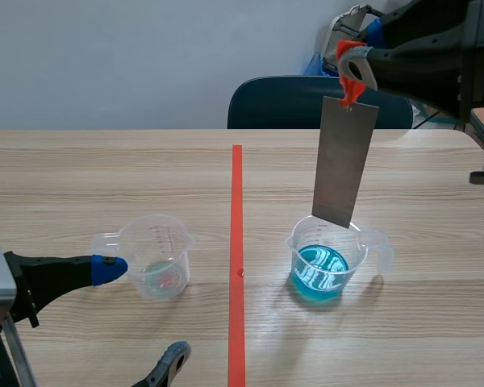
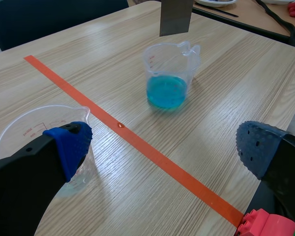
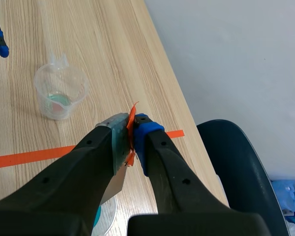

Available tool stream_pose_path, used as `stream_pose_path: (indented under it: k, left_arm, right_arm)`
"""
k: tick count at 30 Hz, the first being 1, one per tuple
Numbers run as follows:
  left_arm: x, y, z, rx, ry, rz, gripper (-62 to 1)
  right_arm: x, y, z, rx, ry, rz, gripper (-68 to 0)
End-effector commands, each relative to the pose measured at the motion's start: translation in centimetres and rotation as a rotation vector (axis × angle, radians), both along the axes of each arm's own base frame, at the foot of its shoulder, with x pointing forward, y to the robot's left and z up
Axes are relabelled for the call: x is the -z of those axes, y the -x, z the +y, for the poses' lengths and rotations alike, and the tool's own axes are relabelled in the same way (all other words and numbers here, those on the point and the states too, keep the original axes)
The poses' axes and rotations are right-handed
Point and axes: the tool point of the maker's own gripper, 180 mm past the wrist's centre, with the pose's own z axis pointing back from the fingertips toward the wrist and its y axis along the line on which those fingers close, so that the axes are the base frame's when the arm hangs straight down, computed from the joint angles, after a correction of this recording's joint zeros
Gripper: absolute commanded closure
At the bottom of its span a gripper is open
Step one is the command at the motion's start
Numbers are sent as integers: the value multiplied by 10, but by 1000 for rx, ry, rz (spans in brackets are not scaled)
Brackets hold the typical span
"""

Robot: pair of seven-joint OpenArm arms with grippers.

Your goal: Do the redox reaction experiment

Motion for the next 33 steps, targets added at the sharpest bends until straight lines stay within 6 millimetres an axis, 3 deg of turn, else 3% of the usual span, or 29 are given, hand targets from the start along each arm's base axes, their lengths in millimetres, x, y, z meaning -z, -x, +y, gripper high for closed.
stream_pose_path:
  k: [1, 33]
  left_arm:
    - [-12, -2, -5, 3, 32, -29, -623]
    - [-14, -2, -5, 2, 43, -39, -623]
  right_arm:
    - [-9, -2, 1, -2, -21, -25, -6]
    - [-9, -2, 1, -2, -21, -25, -6]
